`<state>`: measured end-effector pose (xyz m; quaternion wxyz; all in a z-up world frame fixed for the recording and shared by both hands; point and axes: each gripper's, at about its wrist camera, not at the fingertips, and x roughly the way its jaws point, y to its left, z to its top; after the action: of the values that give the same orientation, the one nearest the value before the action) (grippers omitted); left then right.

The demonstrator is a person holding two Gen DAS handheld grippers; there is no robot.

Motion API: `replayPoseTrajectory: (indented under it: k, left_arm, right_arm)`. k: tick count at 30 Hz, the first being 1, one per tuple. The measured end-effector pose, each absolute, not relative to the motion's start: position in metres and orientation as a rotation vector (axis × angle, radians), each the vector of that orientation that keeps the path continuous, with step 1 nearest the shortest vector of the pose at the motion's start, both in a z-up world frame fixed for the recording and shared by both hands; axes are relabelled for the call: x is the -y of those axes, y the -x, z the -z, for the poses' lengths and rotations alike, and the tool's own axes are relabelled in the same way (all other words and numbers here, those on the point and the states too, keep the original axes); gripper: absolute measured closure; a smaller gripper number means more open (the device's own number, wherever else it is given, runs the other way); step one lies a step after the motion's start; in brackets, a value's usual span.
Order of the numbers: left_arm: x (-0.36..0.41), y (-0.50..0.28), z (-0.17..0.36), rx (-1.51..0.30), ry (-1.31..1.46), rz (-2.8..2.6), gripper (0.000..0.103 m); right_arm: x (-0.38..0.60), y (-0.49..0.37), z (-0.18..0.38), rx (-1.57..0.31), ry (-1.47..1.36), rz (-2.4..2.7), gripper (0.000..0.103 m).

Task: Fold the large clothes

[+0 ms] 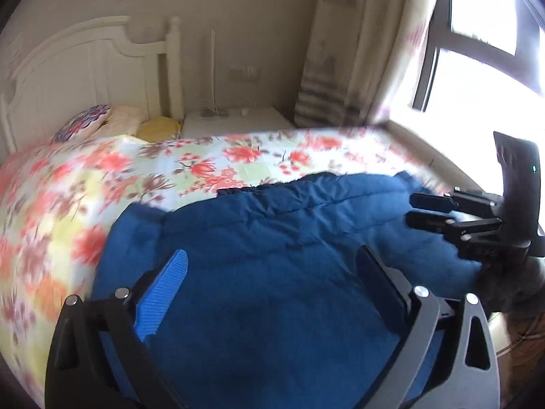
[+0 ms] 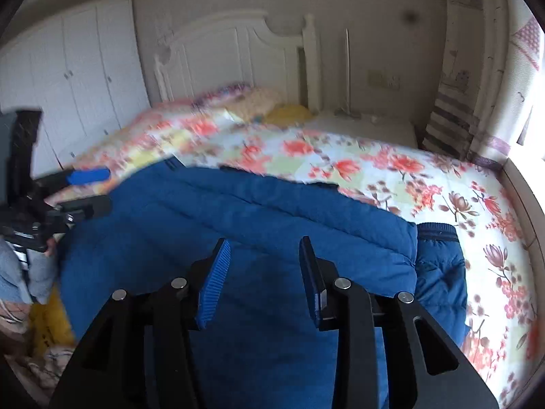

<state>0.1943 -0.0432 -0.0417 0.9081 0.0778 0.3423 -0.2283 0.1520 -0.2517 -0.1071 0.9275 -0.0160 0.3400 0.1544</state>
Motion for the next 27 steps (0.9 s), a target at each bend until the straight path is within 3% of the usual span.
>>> replayPoseTrajectory:
  k: [3, 7, 14, 17, 21, 27]
  left_arm:
    - [0.068, -0.262, 0.067, -0.833, -0.269, 0.423, 0.005]
    - [0.050, -0.318, 0.097, -0.968, -0.154, 0.398, 0.005]
    - [0.033, -0.320, 0.099, -0.879, -0.068, 0.386, 0.005]
    - [0.024, -0.327, 0.101, -0.921, -0.006, 0.365, 0.004]
    - [0.018, -0.331, 0.103, -0.941, 0.029, 0.349, 0.004]
    - [0.028, -0.327, 0.105, -0.932, -0.053, 0.313, 0.003]
  right_arm:
    - [0.250, -0.205, 0.133, -0.859, 0.022, -0.305, 0.073]
    - [0.256, -0.217, 0.133, -0.890, -0.016, -0.313, 0.073]
    - [0.207, -0.229, 0.091, -0.800, 0.170, -0.296, 0.073]
    - [0.173, -0.265, 0.123, -0.847, 0.348, -0.257, 0.073]
    - [0.193, -0.281, 0.138, -0.867, 0.177, -0.318, 0.073]
    - [0.196, -0.274, 0.139, -0.823, 0.141, -0.290, 0.075]
